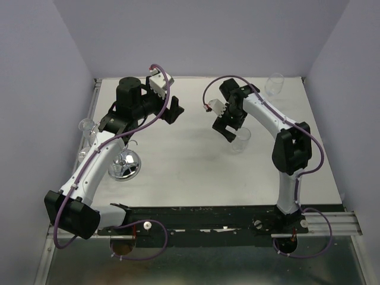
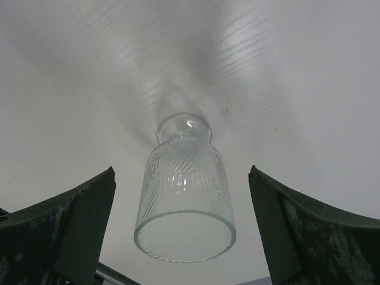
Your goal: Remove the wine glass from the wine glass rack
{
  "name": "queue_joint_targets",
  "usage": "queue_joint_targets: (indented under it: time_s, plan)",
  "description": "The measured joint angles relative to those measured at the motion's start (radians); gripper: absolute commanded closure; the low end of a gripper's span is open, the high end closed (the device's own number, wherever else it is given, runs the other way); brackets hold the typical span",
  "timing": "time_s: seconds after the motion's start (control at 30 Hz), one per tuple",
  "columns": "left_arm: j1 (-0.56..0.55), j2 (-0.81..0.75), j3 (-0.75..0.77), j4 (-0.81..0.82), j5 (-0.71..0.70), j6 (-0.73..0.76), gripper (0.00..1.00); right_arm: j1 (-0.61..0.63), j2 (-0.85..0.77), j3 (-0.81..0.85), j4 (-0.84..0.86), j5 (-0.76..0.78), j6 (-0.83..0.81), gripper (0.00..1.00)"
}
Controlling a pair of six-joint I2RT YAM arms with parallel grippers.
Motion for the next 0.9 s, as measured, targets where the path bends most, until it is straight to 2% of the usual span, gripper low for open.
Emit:
queue_joint_targets:
  time_s: [0.13,0.23,0.4,0.53,0.6,0.73,0.9]
  plan:
    - [0.0,0.004,0.0,0.005,0.0,0.0,0.01,-0.005,-0.013,0.023,0.026,-0.027,0.008,0.0]
    - [0.0,0.007,0.0,0.005,0.0,0.0,0.01,-0.022,-0.081,-0.04,0.113,-0.067,0.014,0.0]
    - [0.0,0.017,0.006,0.005,-0.002,0.001,0.01,-0.138,-0.391,-0.335,0.366,-0.241,0.05,0.0]
    - [0.0,0.026,0.01,0.006,-0.005,0.009,0.01,-0.294,-0.712,-0.678,0.759,-0.344,0.189,0.0]
    - [-0.002,0.029,0.01,0.006,-0.006,0.015,0.01,-0.314,-0.813,-0.793,0.882,-0.363,0.23,0.0]
    - [-0.005,0.037,0.01,0.006,-0.014,0.028,0.01,-0.299,-0.826,-0.858,0.998,-0.396,0.27,0.0]
    - [-0.006,0.066,0.014,0.003,-0.019,0.036,0.01,-0.298,-0.821,-0.937,1.025,-0.467,0.255,0.0]
